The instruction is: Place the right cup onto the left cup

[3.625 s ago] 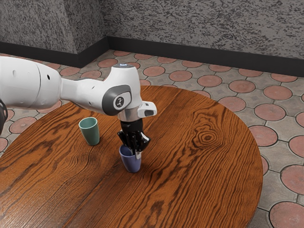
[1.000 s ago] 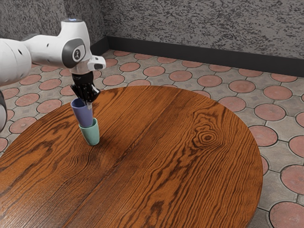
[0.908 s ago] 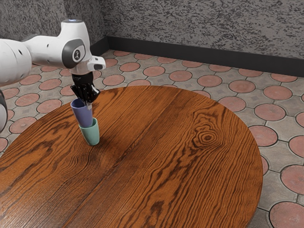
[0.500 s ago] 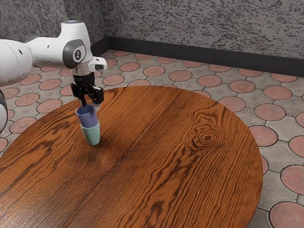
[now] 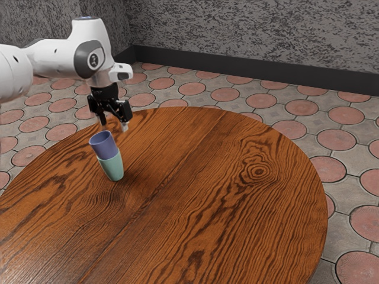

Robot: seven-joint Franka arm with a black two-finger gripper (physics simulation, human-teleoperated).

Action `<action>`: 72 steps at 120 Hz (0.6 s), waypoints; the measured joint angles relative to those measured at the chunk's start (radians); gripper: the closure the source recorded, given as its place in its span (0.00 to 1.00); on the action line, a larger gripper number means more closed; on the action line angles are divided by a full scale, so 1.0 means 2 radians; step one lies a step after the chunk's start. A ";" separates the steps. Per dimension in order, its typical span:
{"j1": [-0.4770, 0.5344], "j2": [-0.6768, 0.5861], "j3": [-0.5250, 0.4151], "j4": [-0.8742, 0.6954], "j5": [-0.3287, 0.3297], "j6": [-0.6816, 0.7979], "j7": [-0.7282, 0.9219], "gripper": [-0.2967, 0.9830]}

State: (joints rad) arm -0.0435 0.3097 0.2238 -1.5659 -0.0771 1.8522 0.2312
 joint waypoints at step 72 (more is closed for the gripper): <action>-0.114 -0.137 0.001 -0.038 0.042 -0.108 -0.030 0.23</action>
State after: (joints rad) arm -0.2720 0.0362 0.2267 -1.6414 0.0065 1.6369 0.1718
